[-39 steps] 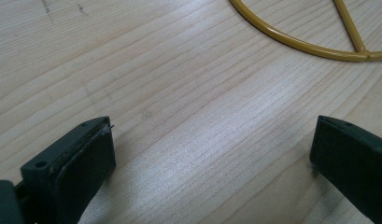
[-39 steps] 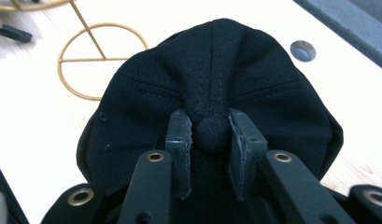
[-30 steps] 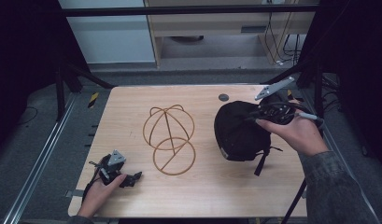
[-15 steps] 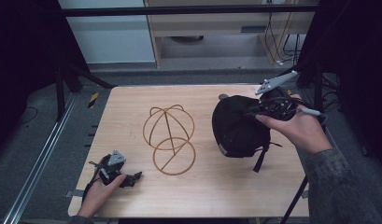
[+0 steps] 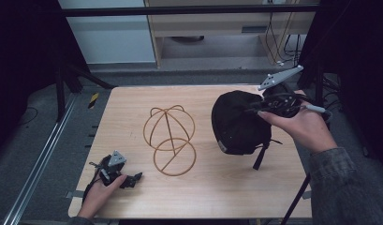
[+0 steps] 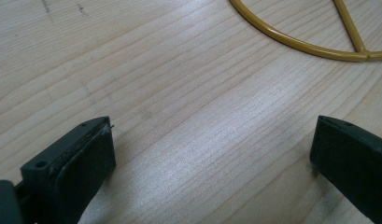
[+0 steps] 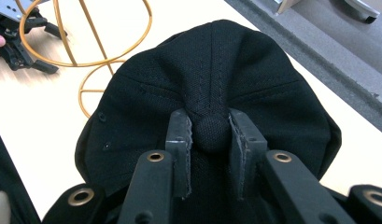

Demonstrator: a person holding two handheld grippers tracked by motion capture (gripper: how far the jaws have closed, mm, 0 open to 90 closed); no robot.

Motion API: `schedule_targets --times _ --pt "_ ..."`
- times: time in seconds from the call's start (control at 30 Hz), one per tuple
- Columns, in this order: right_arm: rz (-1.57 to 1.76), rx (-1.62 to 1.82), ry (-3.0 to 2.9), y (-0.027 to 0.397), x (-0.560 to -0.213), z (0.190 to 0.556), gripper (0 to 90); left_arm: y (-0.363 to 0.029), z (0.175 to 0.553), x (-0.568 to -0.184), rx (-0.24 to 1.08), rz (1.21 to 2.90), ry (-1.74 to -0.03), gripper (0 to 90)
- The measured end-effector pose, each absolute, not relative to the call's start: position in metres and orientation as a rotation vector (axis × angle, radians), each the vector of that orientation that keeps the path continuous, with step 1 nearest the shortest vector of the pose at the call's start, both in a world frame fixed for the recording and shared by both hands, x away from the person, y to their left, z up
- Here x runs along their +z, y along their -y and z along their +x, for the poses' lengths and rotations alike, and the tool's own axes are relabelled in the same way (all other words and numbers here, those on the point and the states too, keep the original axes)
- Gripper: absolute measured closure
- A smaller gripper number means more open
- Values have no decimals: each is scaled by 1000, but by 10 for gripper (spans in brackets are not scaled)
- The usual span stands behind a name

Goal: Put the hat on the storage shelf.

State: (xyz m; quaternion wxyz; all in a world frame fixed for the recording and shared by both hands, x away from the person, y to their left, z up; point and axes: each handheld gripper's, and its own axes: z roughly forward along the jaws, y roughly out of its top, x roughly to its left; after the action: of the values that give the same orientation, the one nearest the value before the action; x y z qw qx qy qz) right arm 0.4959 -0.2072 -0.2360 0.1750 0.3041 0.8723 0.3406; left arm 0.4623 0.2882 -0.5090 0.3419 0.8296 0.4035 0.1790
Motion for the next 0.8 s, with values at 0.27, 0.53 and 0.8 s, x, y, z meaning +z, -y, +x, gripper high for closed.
schedule_targets --times 0.27,0.53,0.8 --pt "849 996 -2458 207 -230 491 723 -288 462 -509 466 2157 -1049 0" --pt "839 1010 -2446 207 -224 489 724 -288 462 -509 466 2158 -1049 0" --pt "822 1022 -2439 204 -219 486 724 -288 462 -509 465 2158 -1050 0"
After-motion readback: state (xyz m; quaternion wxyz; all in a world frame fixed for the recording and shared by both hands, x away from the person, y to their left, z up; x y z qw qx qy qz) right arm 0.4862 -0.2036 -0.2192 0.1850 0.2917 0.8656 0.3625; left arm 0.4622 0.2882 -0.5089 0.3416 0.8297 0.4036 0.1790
